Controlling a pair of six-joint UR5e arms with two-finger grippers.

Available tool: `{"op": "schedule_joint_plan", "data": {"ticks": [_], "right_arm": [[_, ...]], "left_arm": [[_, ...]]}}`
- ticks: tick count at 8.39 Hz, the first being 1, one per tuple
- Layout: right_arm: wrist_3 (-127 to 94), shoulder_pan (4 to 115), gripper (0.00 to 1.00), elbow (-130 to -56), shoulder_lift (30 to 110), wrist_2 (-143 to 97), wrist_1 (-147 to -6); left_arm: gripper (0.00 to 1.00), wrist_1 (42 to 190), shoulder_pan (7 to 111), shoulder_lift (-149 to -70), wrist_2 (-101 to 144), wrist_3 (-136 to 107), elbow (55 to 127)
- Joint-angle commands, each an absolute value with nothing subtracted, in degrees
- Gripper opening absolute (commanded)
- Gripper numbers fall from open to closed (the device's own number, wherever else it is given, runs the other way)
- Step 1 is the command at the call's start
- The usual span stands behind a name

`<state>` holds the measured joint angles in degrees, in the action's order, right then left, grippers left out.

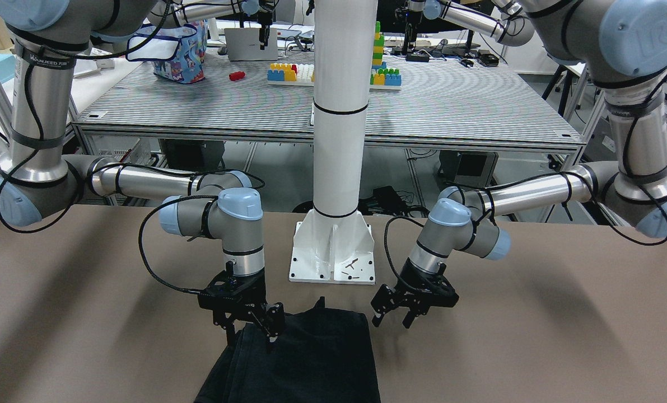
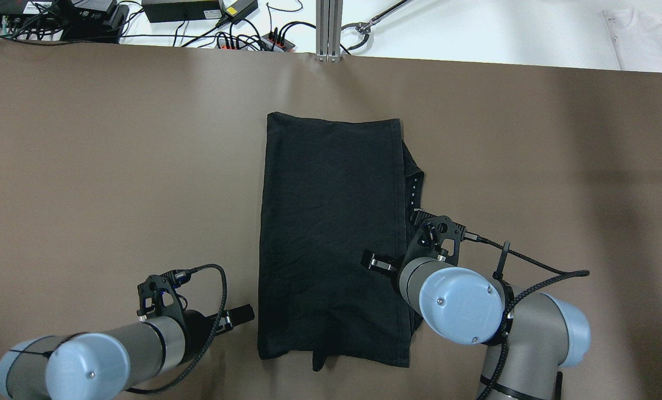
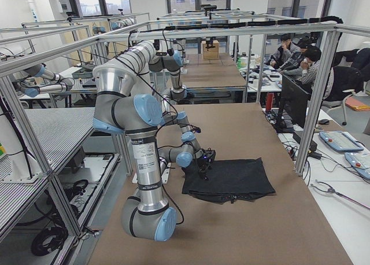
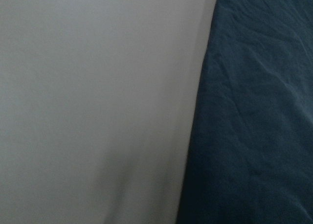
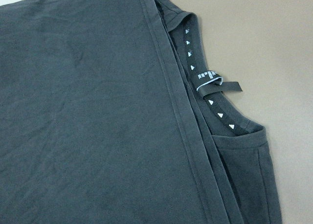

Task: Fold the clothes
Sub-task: 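Move the left gripper to the shirt's near corner while the right holds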

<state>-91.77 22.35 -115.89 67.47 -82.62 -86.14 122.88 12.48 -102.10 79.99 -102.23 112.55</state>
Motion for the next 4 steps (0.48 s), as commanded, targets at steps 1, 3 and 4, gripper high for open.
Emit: {"op": "schedule_joint_plan", "data": {"ticks": [1,3,4], "right_arm": [[-91.7,22.2,0.94,-115.8,67.5,-82.5,-86.1],[-91.8,22.3,0.94,-115.8,67.5,-82.4,-86.1],[-91.8,22.3,0.94,-115.8,67.5,-82.0,-86.1]], "left_arm": [[1.00,122.7,8.9,-106.4,77.4,-104.9,109.4],[1.00,123.0,6.9,-107.5,74.3,-105.0,106.8],[1.00,123.0,6.2,-107.7,73.4,-105.0,106.3]]}}
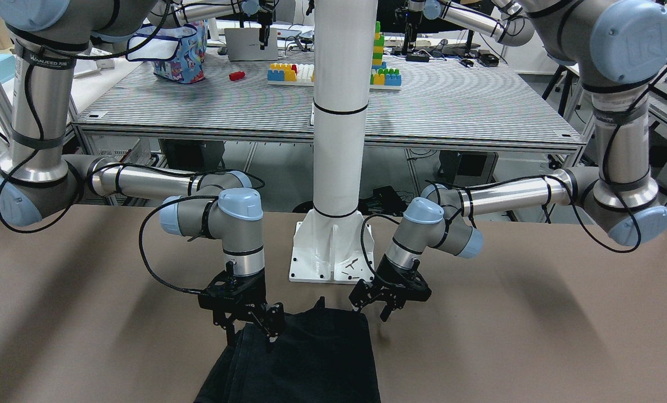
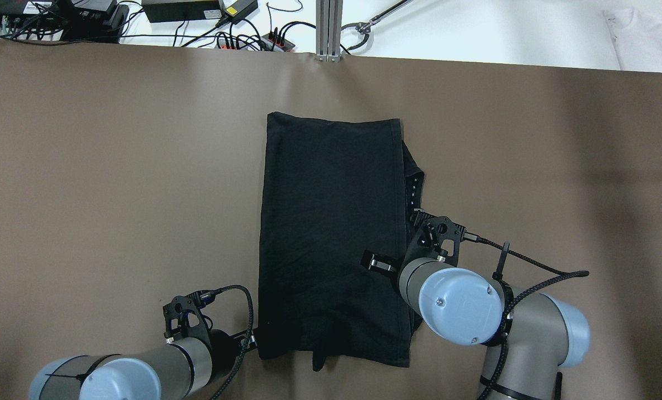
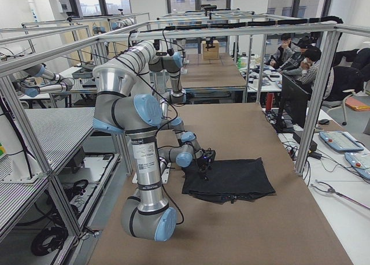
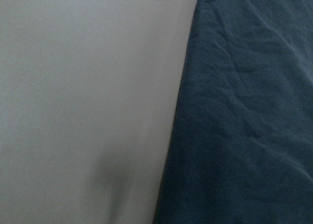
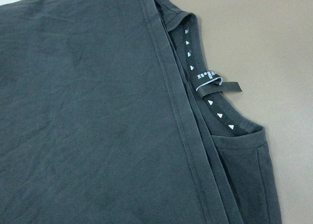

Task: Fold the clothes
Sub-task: 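Move the left gripper to the shirt's near corner while the right holds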

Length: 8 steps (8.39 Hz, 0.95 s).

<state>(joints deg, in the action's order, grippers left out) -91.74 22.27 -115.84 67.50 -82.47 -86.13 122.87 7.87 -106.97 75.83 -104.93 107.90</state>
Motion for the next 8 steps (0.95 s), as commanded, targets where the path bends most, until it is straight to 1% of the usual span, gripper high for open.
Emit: {"op": "schedule_joint_plan", "data": {"ticks": [1,3,4,5,8], "right_arm": [[-91.7,22.3,0.94,-115.5,67.6,-81.5,-86.1],[-91.8,22.2,0.94,-115.3,67.9,-81.4,-86.1],[-91.8,22.2,0.94,-115.4,68.0,-81.3,-86.1],[-91.8,22.2,0.94,-115.4,68.2,-81.3,-86.1],[-91.8,22.1,0.94,-115.4,68.6,-81.3,-86.1]], "left_arm": [[0.95,123.0,6.2,-108.3,73.4,-105.0,106.3],[0.86,123.0,6.0,-108.5,73.4,-105.0,106.3],[0.69,123.0,6.0,-108.5,73.4,-105.0,106.2],[0.58,123.0,6.0,-108.5,73.4,-105.0,106.2],[0.58,123.1,6.0,-108.7,73.4,-104.9,105.3]]}}
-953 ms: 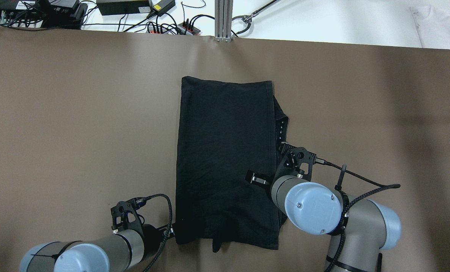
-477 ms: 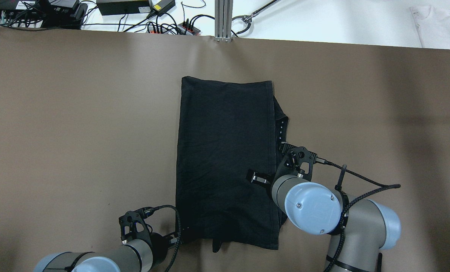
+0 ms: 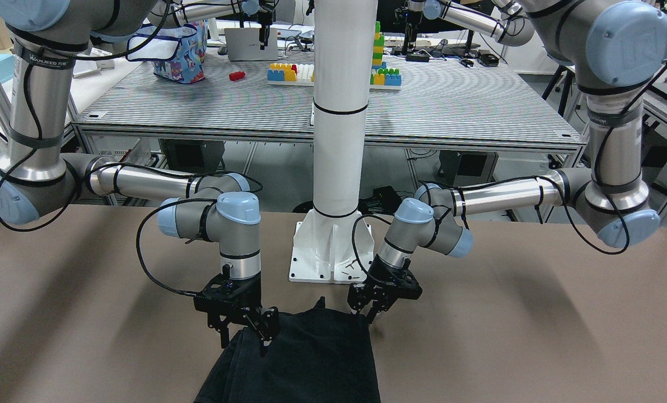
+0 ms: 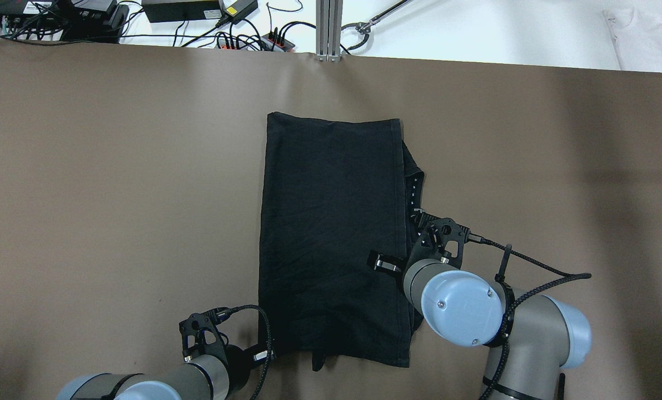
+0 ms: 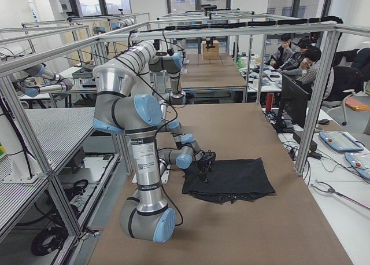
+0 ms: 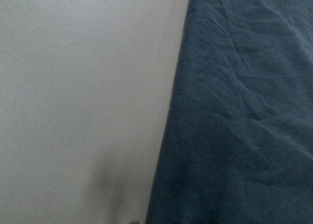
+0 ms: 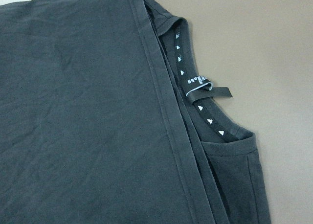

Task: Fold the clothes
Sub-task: 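Grasp both near corners of the shirt with the left and right grippers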

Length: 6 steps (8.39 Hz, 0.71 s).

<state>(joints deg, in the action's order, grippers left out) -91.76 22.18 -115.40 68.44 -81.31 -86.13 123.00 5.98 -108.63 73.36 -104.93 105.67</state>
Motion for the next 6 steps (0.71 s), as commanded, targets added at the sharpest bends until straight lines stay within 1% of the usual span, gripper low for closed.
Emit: {"op": "schedule_joint_plan", "data": {"ticks": [1,2,3,4,5,6], "right_arm": [[-91.8,22.1,0.94,-115.4,68.6,-81.3,-86.1],[-91.8,22.1,0.94,-115.4,68.6,-81.3,-86.1],[-91.8,22.1,0.94,-115.4,68.6,-81.3,-86.1],[-91.8,22.1,0.94,-115.4,68.6,-81.3,-86.1],[-91.8,22.1,0.94,-115.4,68.6,-81.3,-86.1],[-91.8,22.1,0.94,-115.4,68.6,-81.3,-86.1]], "left_arm": [[0.58,123.1,6.0,-108.7,73.4,-104.9,105.3],[0.58,123.1,6.0,-108.7,73.4,-104.9,105.3],[0.51,123.1,6.0,-108.7,73.3,-104.9,105.3],[0.29,123.1,6.0,-108.7,73.3,-104.9,105.2],[0.03,123.0,6.0,-108.7,73.2,-104.9,105.2],[0.00,123.0,6.0,-108.6,72.6,-104.9,105.2]]}}
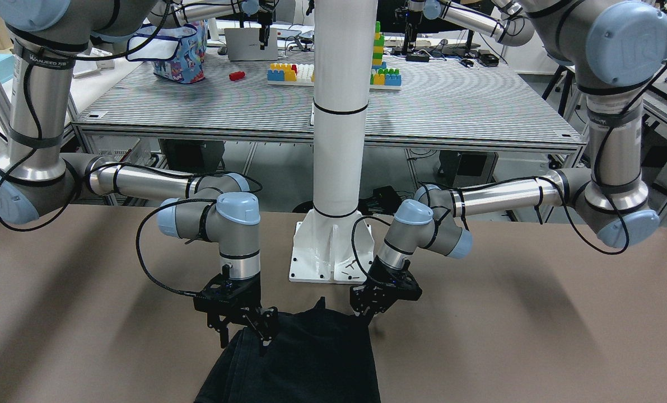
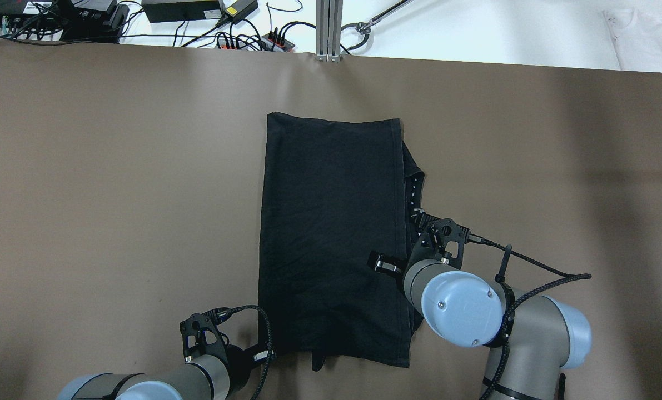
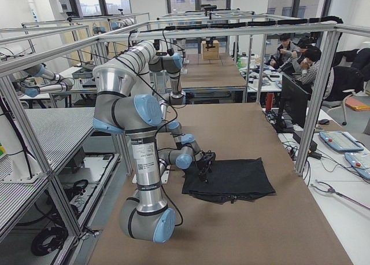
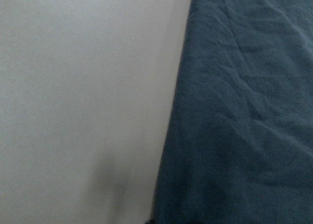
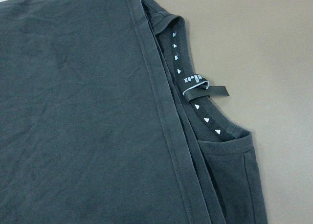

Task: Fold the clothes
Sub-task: 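Grasp both near corners of the shirt with the left and right grippers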

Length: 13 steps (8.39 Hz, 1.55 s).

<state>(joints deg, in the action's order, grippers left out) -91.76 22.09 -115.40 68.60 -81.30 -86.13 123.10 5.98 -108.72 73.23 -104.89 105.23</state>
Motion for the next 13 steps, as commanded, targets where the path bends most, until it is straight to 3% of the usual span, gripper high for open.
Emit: {"op": "schedule_joint_plan", "data": {"ticks": [1,8,13], "right_arm": [[-91.8,22.1,0.94,-115.4,68.6,-81.3,-86.1],[-108.2,12.2,0.89,-115.7,75.2,-74.4,-85.6],[-116.5,8.4,0.65,-111.9,77.3,-70.1,-75.2]], "left_arm": [[0.00,123.0,6.0,-108.6,72.5,-104.9,105.3],[0.00,123.0,6.0,-108.6,72.4,-104.8,105.5],[0.00,122.9,5.9,-108.5,71.3,-104.7,105.6]]}}
